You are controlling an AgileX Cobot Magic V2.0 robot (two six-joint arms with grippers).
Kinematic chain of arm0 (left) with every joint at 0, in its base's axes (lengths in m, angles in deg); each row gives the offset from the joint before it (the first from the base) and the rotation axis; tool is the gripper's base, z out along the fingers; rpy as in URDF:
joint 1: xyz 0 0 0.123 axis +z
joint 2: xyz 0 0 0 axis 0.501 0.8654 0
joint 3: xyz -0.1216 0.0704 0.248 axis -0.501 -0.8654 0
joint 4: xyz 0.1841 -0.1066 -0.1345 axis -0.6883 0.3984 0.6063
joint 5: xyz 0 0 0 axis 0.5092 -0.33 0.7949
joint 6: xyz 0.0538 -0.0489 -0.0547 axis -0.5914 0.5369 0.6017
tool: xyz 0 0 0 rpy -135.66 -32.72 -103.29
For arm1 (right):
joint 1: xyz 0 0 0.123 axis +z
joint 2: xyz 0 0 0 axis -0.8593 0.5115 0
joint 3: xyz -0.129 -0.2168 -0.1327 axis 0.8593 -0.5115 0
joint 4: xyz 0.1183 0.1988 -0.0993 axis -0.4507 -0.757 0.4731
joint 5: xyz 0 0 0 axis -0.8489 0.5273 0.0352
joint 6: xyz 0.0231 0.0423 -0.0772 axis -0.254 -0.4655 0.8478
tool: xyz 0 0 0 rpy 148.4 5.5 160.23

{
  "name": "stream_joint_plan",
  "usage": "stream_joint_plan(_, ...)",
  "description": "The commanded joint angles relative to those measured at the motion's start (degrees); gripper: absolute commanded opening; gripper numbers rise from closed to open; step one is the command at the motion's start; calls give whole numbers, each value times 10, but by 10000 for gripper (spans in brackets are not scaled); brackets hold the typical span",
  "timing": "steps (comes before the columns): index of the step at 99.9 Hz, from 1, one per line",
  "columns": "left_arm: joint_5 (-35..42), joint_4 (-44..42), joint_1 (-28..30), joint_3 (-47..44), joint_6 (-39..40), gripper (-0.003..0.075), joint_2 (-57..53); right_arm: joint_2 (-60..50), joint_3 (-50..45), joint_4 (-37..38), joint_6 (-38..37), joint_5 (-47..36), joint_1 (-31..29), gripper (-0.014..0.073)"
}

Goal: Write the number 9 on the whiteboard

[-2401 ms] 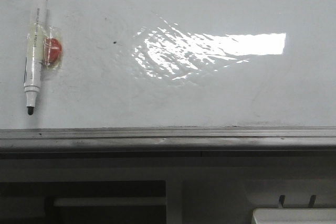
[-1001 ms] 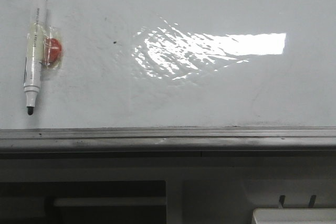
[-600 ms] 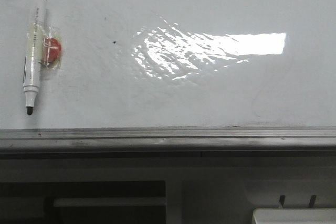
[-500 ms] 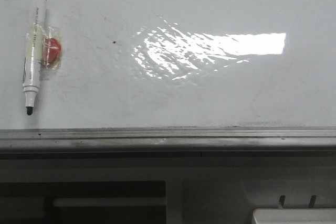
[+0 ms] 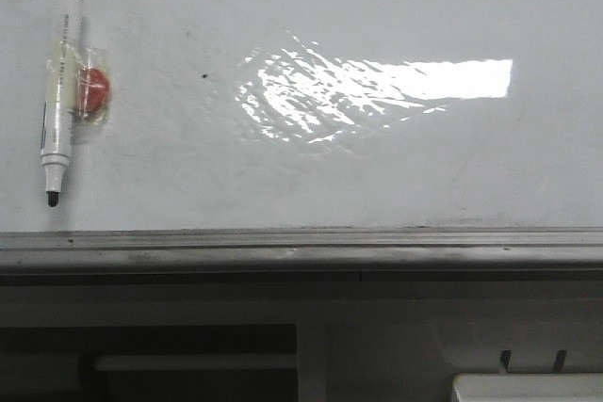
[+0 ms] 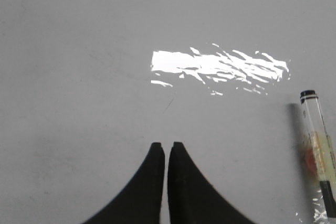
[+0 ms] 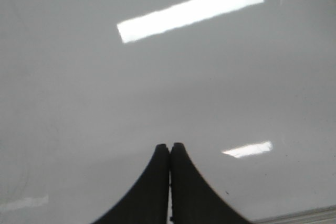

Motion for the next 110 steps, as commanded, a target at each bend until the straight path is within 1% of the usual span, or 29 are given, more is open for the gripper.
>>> stream_joint_plan(1,49,7,-2,31,6,-20,21,26,26,-3,2,-23,-3,-69)
stream_joint_plan(16,55,6,-2,31,6,-17,26,28,26,-3,2,-16,-3,-69)
stream_joint_plan(23,56,6,-2,31,6,25,26,28,26,-3,2,-16,-3,-69)
stream_joint_plan(28,56,7,-2,31,6,100,26,28,26,-3,2,-16,-3,-69)
stream_joint_plan(31,56,7,-2,31,6,175,26,28,26,-3,2,-16,-3,-69)
stream_joint_plan(33,56,7,-2,31,6,209,26,28,26,-3,2,-16,-3,-69)
stream_joint_plan(38,60,7,-2,31,6,347,26,28,26,-3,2,-14,-3,-69)
stream_joint_plan(41,66,7,-2,31,6,403,26,28,26,-3,2,-12,-3,-69)
stream_joint_plan(45,71,8,-2,31,6,458,26,28,26,-3,2,-7,-3,-69)
stream_joint_plan(48,75,9,-2,31,6,475,26,28,26,-3,2,-3,-3,-69)
stream_joint_plan(63,93,10,-3,31,6,457,28,28,24,-3,2,-3,-3,-69)
stream_joint_plan(73,85,12,-6,35,6,452,45,28,23,-3,2,-3,-3,-69)
stream_joint_plan(80,84,39,-20,42,6,452,72,28,23,-3,2,-2,-3,-69)
stream_joint_plan(94,85,49,-76,55,6,452,135,28,23,-3,2,-2,-3,-69)
stream_joint_plan(110,90,64,-161,55,6,452,202,28,22,-3,2,-2,-3,-69)
